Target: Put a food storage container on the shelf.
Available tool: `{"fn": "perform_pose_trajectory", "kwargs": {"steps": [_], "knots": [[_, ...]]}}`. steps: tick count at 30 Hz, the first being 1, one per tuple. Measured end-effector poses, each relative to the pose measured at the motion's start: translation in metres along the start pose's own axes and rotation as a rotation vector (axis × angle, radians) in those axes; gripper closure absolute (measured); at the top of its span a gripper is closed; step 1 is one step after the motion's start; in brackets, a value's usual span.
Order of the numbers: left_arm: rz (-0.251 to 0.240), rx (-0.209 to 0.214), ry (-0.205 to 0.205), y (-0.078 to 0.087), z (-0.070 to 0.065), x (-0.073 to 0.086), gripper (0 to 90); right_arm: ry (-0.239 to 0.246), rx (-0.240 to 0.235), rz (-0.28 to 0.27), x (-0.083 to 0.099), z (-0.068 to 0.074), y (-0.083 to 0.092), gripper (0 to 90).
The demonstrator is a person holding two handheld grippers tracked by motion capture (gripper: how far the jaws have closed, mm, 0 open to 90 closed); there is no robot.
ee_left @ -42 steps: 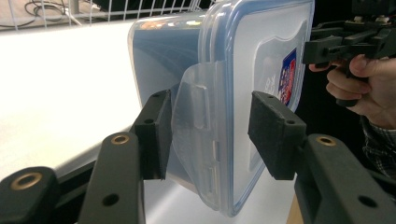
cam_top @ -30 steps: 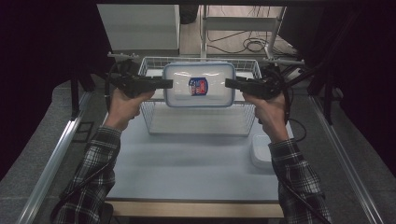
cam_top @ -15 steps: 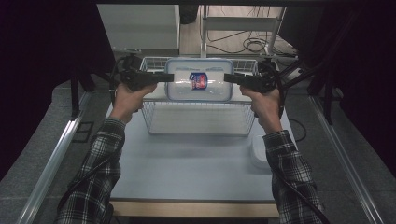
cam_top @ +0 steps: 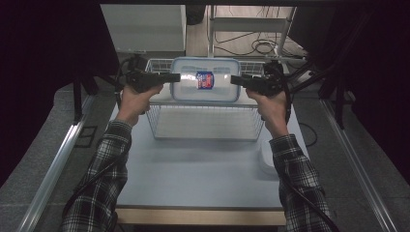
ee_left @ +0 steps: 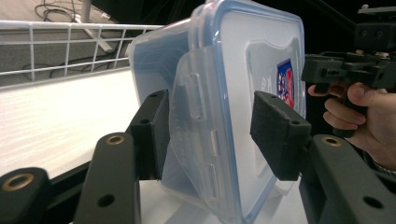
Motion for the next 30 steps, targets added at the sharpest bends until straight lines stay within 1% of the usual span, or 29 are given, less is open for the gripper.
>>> {"fn": "perform_pose_trajectory", "kwargs": {"steps": [2, 3, 6, 7, 9, 10, 13, 14, 15, 17, 20, 22, 23, 24, 25, 27, 28, 30], "knots": [[0.008, -0.009, 0.011, -0.002, 0.003, -0.001, 46.3, 0.015, 0.019, 0.031, 0.004, 0.000, -0.004, 48.9], [0.011, -0.010, 0.036, -0.003, 0.006, 0.000, 45.0, 0.018, 0.029, 0.038, 0.006, 0.000, -0.006, 48.7], [0.009, 0.008, 0.048, -0.003, 0.010, 0.000, 44.0, -0.003, 0.020, 0.029, 0.008, -0.003, -0.008, 50.0], [0.008, 0.008, 0.052, -0.004, 0.010, -0.001, 44.0, -0.003, 0.020, 0.029, 0.008, -0.003, -0.008, 50.0], [0.009, -0.004, 0.045, -0.004, 0.011, -0.003, 43.4, -0.002, 0.018, 0.035, 0.008, -0.004, -0.008, 51.3], [0.008, -0.012, 0.040, -0.005, 0.011, -0.003, 42.5, 0.003, 0.023, 0.046, 0.009, -0.004, -0.008, 51.7], [0.007, -0.057, 0.023, -0.005, 0.012, -0.006, 39.5, 0.008, 0.028, 0.062, 0.011, -0.005, -0.007, 54.6], [0.005, -0.066, 0.020, -0.006, 0.012, -0.006, 38.7, 0.012, 0.030, 0.066, 0.011, -0.005, -0.007, 56.3], [0.005, -0.068, 0.007, -0.006, 0.013, -0.007, 38.2, 0.010, 0.028, 0.066, 0.012, -0.005, -0.007, 56.4], [0.002, -0.075, 0.004, -0.007, 0.013, -0.007, 36.1, 0.003, 0.025, 0.065, 0.011, -0.005, -0.007, 56.5], [-0.010, -0.135, -0.032, -0.007, 0.014, -0.010, 34.2, -0.008, 0.036, 0.064, 0.010, -0.005, -0.008, 57.3], [-0.017, -0.169, -0.048, -0.007, 0.014, -0.011, 33.3, -0.009, 0.046, 0.065, 0.009, -0.005, -0.009, 57.4], [-0.026, -0.198, -0.055, -0.006, 0.015, -0.013, 33.1, -0.016, 0.054, 0.069, 0.009, -0.005, -0.009, 57.4], [-0.026, -0.198, -0.055, -0.006, 0.015, -0.013, 33.1, -0.016, 0.054, 0.069, 0.009, -0.005, -0.009, 57.4], [-0.032, -0.212, -0.061, -0.006, 0.017, -0.014, 33.1, -0.018, 0.057, 0.069, 0.008, -0.004, -0.009, 57.4], [-0.041, -0.241, -0.056, -0.007, 0.021, -0.015, 33.5, -0.022, 0.068, 0.068, 0.007, -0.003, -0.009, 57.4], [-0.037, -0.259, -0.059, -0.008, 0.023, -0.015, 34.3, -0.008, 0.084, 0.069, 0.006, -0.002, -0.009, 57.4], [-0.044, -0.244, -0.045, -0.009, 0.025, -0.015, 34.8, -0.002, 0.087, 0.072, 0.005, -0.002, -0.008, 57.6]]}}
Point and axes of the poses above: each handheld gripper's, and its own axes: y roughly backward along the jaws, x roughly out of its underside, z roughly to its left, the point moved 8 cm from there along -y, roughly forward along the jaws, and after that the axes turned 14 degrees about y, right-handed, at the moved point
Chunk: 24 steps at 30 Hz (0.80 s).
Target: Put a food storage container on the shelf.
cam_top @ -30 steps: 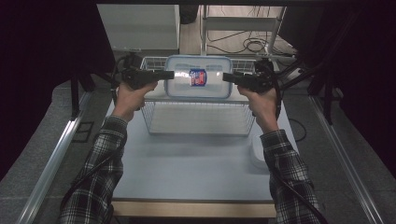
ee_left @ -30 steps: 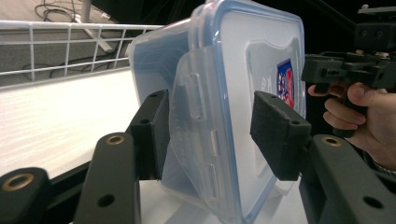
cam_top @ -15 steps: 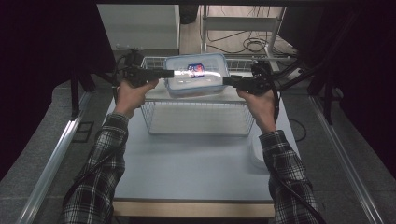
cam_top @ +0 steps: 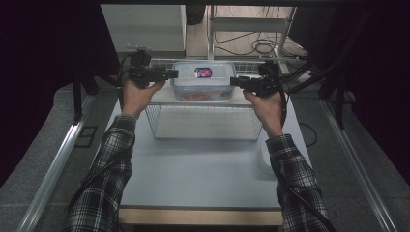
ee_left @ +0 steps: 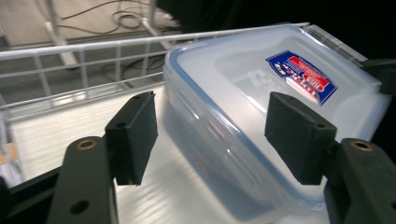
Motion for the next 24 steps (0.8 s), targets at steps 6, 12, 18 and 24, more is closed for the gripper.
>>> {"fn": "perform_pose_trajectory", "kwargs": {"steps": [6, 12, 18, 24], "knots": [[-0.025, -0.012, -0.053, 0.008, -0.005, 0.001, 41.5, -0.004, -0.003, -0.010, 0.001, 0.000, 0.000, 57.6], [-0.027, 0.066, -0.063, 0.020, -0.012, 0.014, 49.2, 0.001, 0.001, -0.001, 0.001, 0.004, 0.002, 58.4], [-0.019, 0.087, -0.075, 0.027, -0.014, 0.024, 48.6, 0.038, 0.013, -0.004, 0.000, 0.008, 0.005, 56.4], [-0.024, 0.097, -0.114, 0.038, -0.018, 0.034, 37.7, 0.076, 0.004, -0.032, 0.002, 0.014, 0.013, 43.4]]}}
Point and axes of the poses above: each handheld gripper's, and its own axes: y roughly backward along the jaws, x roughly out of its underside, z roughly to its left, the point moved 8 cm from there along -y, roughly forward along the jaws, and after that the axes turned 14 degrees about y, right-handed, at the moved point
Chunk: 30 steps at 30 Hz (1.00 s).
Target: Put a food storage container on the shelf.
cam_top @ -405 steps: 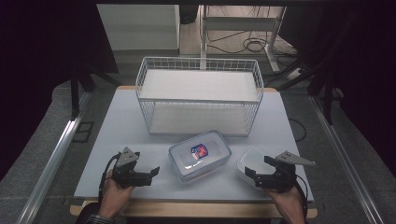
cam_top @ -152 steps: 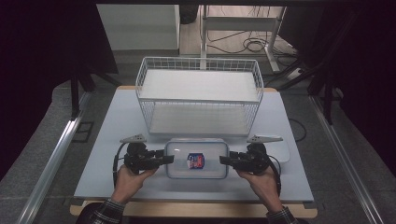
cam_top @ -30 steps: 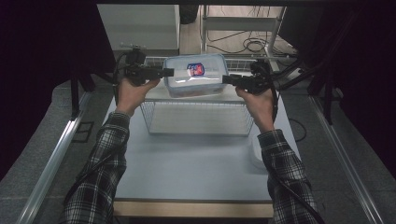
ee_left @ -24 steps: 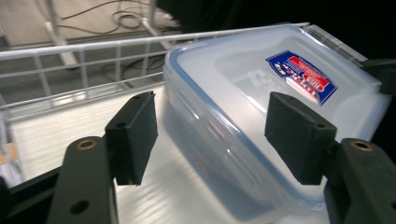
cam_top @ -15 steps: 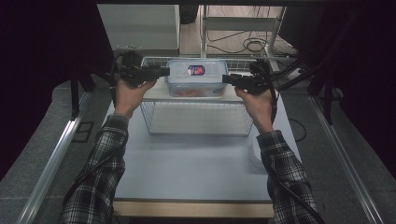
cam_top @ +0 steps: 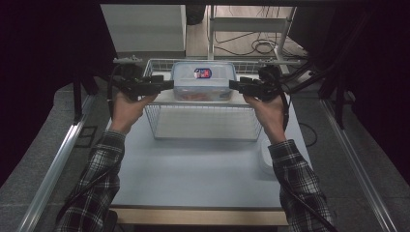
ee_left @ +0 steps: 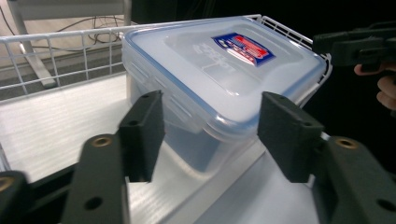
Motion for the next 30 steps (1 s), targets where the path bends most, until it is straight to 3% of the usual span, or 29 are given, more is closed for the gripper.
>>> {"fn": "perform_pose_trajectory", "kwargs": {"steps": [9, 17, 23, 30], "knots": [[0.008, -0.006, -0.026, 0.007, -0.005, 0.024, 21.1, 0.047, -0.040, -0.006, 0.010, 0.012, 0.013, 32.3], [0.021, -0.040, -0.101, 0.011, -0.014, 0.050, 8.3, 0.098, -0.054, -0.009, 0.027, 0.022, 0.022, 20.0], [0.033, -0.043, -0.148, 0.013, -0.024, 0.070, 4.5, 0.124, -0.065, -0.008, 0.039, 0.030, 0.028, 14.6], [0.056, -0.043, -0.165, 0.013, -0.029, 0.094, 2.5, 0.162, -0.070, -0.008, 0.057, 0.040, 0.038, 8.5]]}}
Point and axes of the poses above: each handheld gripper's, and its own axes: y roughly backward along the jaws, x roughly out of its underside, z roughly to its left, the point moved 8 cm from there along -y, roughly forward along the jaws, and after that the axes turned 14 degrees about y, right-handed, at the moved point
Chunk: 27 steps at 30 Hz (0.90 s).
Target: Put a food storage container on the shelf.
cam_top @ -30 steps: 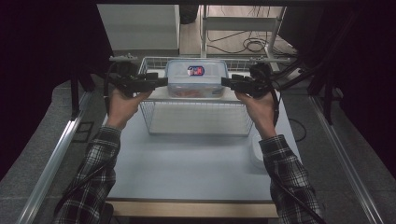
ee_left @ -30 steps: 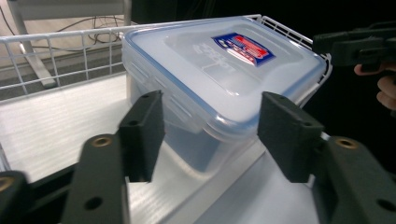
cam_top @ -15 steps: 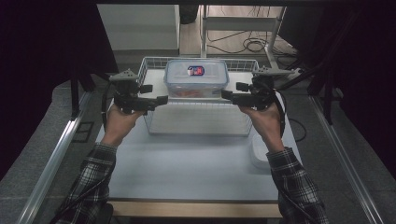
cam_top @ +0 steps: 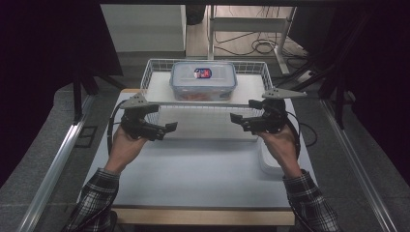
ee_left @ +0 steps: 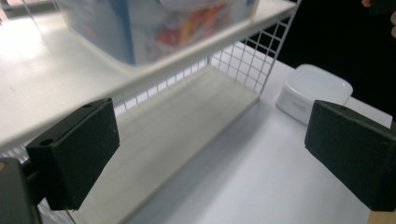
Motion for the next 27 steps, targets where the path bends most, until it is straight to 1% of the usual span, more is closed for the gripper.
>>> {"fn": "perform_pose_trajectory", "kwargs": {"steps": [5, 9, 11, 14, 15, 17, 18, 22, 23, 26, 27], "knots": [[0.015, 0.010, -0.004, -0.001, -0.005, 0.017, 2.1, 0.018, -0.008, 0.007, 0.013, 0.010, 0.004, 6.1], [0.022, 0.006, -0.012, 0.000, -0.009, 0.029, 1.4, 0.036, -0.011, 0.016, 0.023, 0.017, 0.007, 5.2], [0.022, 0.002, -0.020, 0.000, -0.012, 0.035, 1.4, 0.041, -0.015, 0.020, 0.030, 0.022, 0.008, 5.2], [0.028, -0.002, -0.030, -0.001, -0.015, 0.044, 1.4, 0.045, -0.019, 0.025, 0.035, 0.025, 0.009, 5.2], [0.030, -0.005, -0.035, -0.001, -0.016, 0.048, 1.4, 0.048, -0.021, 0.029, 0.041, 0.028, 0.009, 5.2], [0.032, -0.009, -0.039, -0.002, -0.017, 0.053, 1.4, 0.048, -0.021, 0.030, 0.043, 0.029, 0.009, 5.1], [0.032, -0.008, -0.039, -0.003, -0.018, 0.055, 1.4, 0.044, -0.022, 0.031, 0.048, 0.032, 0.010, 5.1], [0.033, -0.002, -0.044, -0.004, -0.022, 0.065, 1.3, 0.042, -0.031, 0.034, 0.055, 0.038, 0.011, 4.8], [0.037, 0.001, -0.049, -0.004, -0.023, 0.068, 1.3, 0.041, -0.037, 0.034, 0.058, 0.040, 0.011, 4.8], [0.049, 0.020, -0.037, -0.006, -0.025, 0.077, 1.4, 0.036, -0.050, 0.031, 0.065, 0.044, 0.011, 4.6], [0.060, 0.022, -0.039, -0.007, -0.025, 0.081, 1.3, 0.033, -0.055, 0.037, 0.068, 0.046, 0.011, 4.5]]}}
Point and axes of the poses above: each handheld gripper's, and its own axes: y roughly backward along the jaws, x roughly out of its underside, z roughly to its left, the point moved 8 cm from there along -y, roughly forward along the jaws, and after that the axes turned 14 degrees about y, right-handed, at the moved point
